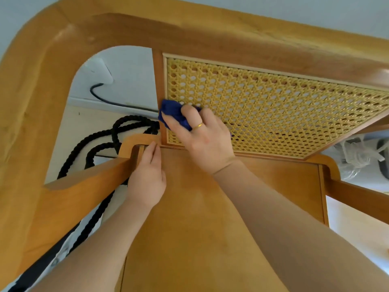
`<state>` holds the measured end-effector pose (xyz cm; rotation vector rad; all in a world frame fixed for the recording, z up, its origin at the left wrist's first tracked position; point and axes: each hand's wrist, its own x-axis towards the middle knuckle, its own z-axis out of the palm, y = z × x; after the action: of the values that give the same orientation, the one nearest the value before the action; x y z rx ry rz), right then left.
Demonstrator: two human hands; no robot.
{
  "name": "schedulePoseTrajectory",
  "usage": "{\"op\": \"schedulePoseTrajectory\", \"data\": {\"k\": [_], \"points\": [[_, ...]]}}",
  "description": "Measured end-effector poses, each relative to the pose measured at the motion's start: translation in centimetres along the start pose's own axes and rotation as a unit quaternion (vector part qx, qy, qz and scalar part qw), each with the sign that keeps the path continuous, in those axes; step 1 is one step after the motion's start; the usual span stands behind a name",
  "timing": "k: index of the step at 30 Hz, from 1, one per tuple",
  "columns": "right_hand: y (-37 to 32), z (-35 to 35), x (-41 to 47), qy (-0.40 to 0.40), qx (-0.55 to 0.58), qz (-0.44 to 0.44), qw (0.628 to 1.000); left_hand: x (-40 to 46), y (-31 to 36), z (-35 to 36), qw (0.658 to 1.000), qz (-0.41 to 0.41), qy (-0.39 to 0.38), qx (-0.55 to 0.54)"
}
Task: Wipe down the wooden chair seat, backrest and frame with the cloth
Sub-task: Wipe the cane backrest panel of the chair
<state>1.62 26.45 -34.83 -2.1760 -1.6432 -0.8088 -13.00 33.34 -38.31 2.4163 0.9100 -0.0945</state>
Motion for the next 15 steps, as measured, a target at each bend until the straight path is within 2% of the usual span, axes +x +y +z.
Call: {"op": "schedulePoseTrajectory", "data": {"k": [3,6,8,13,15], "points": [[-1.9,1.9,-4.9,-0.157,-0.007,-0.05,0.986,0.2,-0.2,0.2,1.0,0.017,0.003,0.008],[-2.1,1.7,-5.6,-0.208,0.014,-0.029,0.978,0.5,-0.5,0.5,0.999,0.025,-0.005,0.038],[-1.3,0.3,-3.7,-0.169,0.039,-0.035,0.984,0.4,-0.8,0.6,0.997,0.035,-0.01,0.069],[0.4,-4.0,5.5,0.066,0.044,0.026,0.996,0.2,0.1,-0.3,0.988,0.036,-0.011,0.15],[0.5,-4.1,7.1,0.099,0.027,0.03,0.994,0.3,0.2,-0.3,0.986,0.042,-0.006,0.163]]}}
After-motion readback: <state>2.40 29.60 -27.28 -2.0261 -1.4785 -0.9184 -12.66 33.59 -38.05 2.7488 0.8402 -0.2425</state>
